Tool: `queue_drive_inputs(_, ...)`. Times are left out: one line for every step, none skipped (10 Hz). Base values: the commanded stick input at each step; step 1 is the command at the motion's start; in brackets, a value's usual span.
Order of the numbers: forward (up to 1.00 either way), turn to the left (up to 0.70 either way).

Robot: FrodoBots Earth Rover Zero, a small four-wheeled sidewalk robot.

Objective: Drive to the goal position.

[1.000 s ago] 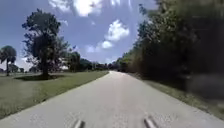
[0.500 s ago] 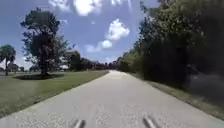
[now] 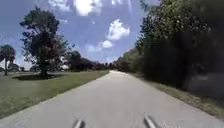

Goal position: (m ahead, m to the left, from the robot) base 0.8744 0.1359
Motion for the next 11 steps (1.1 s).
queue_drive_inputs(0.50,0.00)
queue_drive_inputs(0.50,0.00)
queue_drive_inputs(0.50,0.00)
queue_drive_inputs(0.50,0.00)
queue_drive_inputs(0.50,0.00)
queue_drive_inputs(0.50,0.00)
queue_drive_inputs(0.50,0.00)
queue_drive_inputs(0.50,0.00)
queue_drive_inputs(0.50,0.00)
queue_drive_inputs(0.50,0.00)
queue_drive_inputs(0.50,0.00)
